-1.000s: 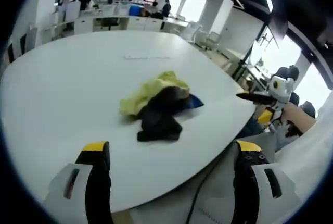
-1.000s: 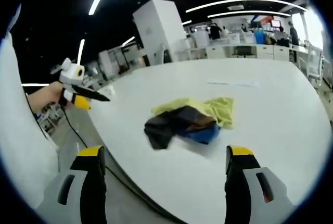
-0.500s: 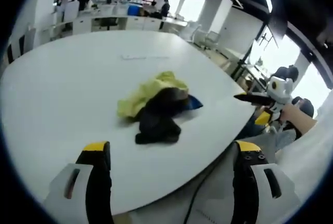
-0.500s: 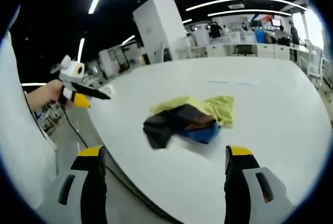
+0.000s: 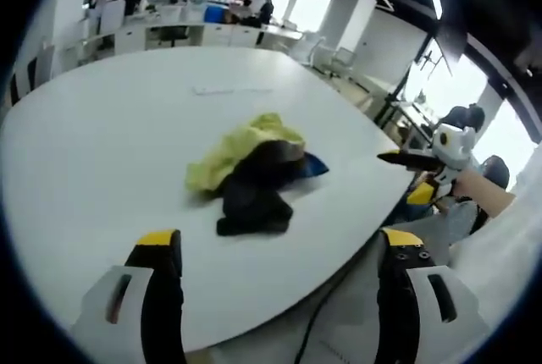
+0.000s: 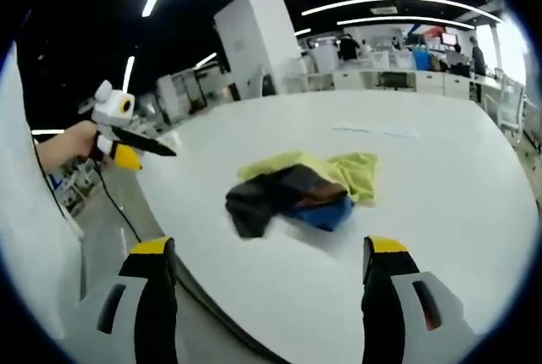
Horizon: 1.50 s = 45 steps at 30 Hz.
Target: Fold the garment on the visible template until the final outline fits inside the template.
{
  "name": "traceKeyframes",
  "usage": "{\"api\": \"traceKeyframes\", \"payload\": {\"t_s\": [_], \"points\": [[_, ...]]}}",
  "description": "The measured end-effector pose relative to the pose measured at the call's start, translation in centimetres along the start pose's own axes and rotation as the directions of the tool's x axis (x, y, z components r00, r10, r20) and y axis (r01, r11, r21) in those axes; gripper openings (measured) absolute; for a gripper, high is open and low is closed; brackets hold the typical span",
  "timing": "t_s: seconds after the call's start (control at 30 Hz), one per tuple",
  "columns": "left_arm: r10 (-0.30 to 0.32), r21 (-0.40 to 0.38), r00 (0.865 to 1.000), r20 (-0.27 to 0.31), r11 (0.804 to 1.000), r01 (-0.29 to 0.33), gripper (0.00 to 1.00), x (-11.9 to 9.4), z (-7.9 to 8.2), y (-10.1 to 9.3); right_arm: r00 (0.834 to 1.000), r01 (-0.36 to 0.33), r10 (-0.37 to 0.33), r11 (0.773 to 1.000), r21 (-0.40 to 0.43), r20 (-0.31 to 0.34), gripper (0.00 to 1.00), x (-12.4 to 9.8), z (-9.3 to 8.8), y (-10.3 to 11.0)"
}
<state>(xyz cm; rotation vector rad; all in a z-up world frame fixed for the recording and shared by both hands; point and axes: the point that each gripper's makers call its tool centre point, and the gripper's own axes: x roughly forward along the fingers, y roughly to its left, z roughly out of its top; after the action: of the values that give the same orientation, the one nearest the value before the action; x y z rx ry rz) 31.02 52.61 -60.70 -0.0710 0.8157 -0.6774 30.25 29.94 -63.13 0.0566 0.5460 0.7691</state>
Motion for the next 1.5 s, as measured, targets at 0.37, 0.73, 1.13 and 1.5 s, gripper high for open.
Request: {"api": "traceKeyframes", "payload": {"t_s": [0.37, 0.73, 1.13, 1.5], "points": [[-0.006, 0.011, 1.0, -0.02, 1.0, 0.007, 0.9, 0.8, -0.1, 0.1, 0.999, 0.033, -0.033, 0.999, -0.005, 0.009, 0.84, 1.1, 0.0, -0.4], [-0.017, 0.031, 0.999, -0.031, 0.999, 0.018, 0.89, 1.9, 0.6, 0.2, 0.999, 0.035, -0.035, 0.999, -0.007, 0.011, 0.77, 1.6, 0.2, -0.7], [-0.039, 0.049, 0.999, -0.037, 0.998, 0.041, 0.89, 2.9, 1.1, 0.0, 0.999, 0.04, -0.04, 0.999, 0.014, 0.022, 0.68, 2.2, 0.1, -0.8], [-0.056, 0.064, 0.998, -0.036, 0.996, 0.059, 0.88, 4.2, 2.0, -0.1, 1.0, 0.023, -0.023, 0.999, 0.043, 0.001, 0.62, 3.3, -0.9, -0.5]]}}
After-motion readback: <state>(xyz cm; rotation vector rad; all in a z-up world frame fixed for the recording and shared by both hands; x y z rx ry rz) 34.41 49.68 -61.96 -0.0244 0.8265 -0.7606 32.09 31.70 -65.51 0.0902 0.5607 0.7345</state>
